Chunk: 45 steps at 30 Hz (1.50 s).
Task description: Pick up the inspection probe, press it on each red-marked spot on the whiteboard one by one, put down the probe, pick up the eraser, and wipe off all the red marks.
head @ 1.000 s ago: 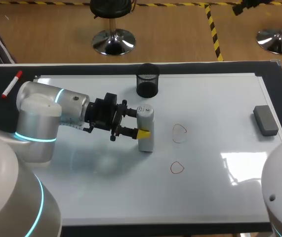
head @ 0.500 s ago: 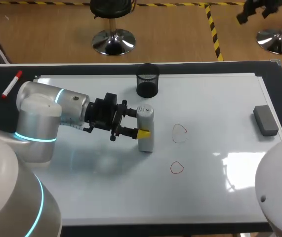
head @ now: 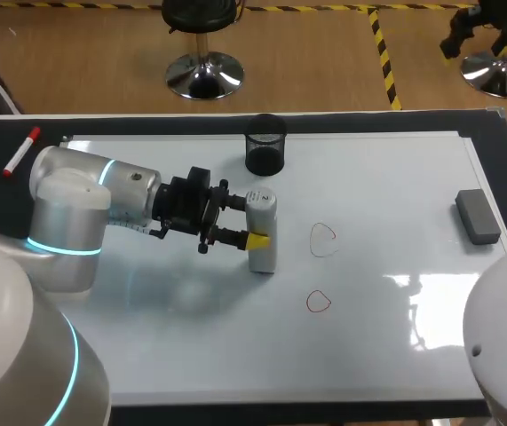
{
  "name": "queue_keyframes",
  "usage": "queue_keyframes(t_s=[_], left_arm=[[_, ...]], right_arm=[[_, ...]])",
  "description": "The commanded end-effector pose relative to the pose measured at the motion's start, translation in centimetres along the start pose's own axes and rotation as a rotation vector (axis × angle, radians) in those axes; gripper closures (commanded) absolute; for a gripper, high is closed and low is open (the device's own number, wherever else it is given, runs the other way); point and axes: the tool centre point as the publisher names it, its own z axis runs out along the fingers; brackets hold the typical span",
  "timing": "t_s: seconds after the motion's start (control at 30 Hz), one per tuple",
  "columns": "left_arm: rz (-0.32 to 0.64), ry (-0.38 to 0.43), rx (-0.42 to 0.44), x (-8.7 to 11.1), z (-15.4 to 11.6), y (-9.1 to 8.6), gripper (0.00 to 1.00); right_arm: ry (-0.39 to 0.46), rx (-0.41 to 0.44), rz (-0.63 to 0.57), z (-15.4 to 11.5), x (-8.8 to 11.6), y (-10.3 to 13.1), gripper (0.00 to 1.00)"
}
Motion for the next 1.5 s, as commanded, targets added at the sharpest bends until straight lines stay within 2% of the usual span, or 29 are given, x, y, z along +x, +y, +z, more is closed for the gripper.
queue_keyframes(t_s=[0.03,0.2,0.47,1.0,1.5], left_arm=[[0.0,0.0,0.003,0.2,0.0,0.7,1.0],[0.0,0.0,0.003,0.2,0.0,0.7,1.0],[0.0,0.0,0.003,0.2,0.0,0.7,1.0],[0.0,0.0,0.003,0.2,0.0,0.7,1.0],[0.0,0.0,0.003,0.2,0.0,0.7,1.0]], right_arm=[[-0.017,0.001,0.023,-0.7,0.1,-1.3,0.0],[-0.049,0.043,0.064,-0.4,-0.2,-2.6,0.0],[-0.038,0.077,0.094,0.3,-0.5,-5.1,0.0],[-0.02,0.167,0.15,3.2,-1.2,-8.0,0.0],[-0.026,0.22,0.209,4.0,-1.0,-12.3,0.0]])
